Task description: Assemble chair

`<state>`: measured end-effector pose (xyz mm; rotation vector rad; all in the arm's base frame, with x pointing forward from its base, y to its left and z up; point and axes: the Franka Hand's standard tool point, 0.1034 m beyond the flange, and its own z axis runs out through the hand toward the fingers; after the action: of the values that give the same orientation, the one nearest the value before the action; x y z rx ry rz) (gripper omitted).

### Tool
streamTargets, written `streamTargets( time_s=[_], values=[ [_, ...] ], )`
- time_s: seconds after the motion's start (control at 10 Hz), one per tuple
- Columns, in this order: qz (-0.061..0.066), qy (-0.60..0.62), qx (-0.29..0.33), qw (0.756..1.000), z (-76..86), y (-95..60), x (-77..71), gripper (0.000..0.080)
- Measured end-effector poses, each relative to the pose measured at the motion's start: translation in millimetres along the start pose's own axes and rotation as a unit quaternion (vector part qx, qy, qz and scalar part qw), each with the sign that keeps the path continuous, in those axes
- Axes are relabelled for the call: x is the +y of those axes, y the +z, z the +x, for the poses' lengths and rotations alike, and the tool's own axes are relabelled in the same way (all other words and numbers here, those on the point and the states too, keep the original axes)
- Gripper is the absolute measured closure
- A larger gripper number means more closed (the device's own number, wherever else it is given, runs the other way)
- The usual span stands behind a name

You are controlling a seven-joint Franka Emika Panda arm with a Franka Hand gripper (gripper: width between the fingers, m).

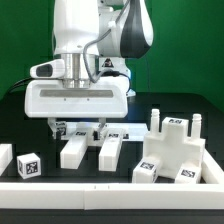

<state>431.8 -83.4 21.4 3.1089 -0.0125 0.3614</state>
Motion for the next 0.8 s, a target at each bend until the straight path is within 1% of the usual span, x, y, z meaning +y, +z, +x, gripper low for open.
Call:
streamTargets(
  time_s=[0.1, 0.2, 0.3, 0.4, 0.8],
  values=[
    [0.000, 0.000, 0.000, 1.000, -0.2, 0.2, -0.1, 0.0280],
    [0.000, 0.000, 0.000, 1.000, -0.4, 0.3, -0.1, 0.0280],
    [0.000, 0.000, -0.001, 1.000, -0.4, 0.4, -0.1, 0.0419],
    [0.000, 0.000, 0.000, 1.000, -0.3, 0.4, -0.1, 0.0523],
    [0.000, 0.000, 0.000, 1.000, -0.3, 0.4, -0.1, 0.0522]
  ],
)
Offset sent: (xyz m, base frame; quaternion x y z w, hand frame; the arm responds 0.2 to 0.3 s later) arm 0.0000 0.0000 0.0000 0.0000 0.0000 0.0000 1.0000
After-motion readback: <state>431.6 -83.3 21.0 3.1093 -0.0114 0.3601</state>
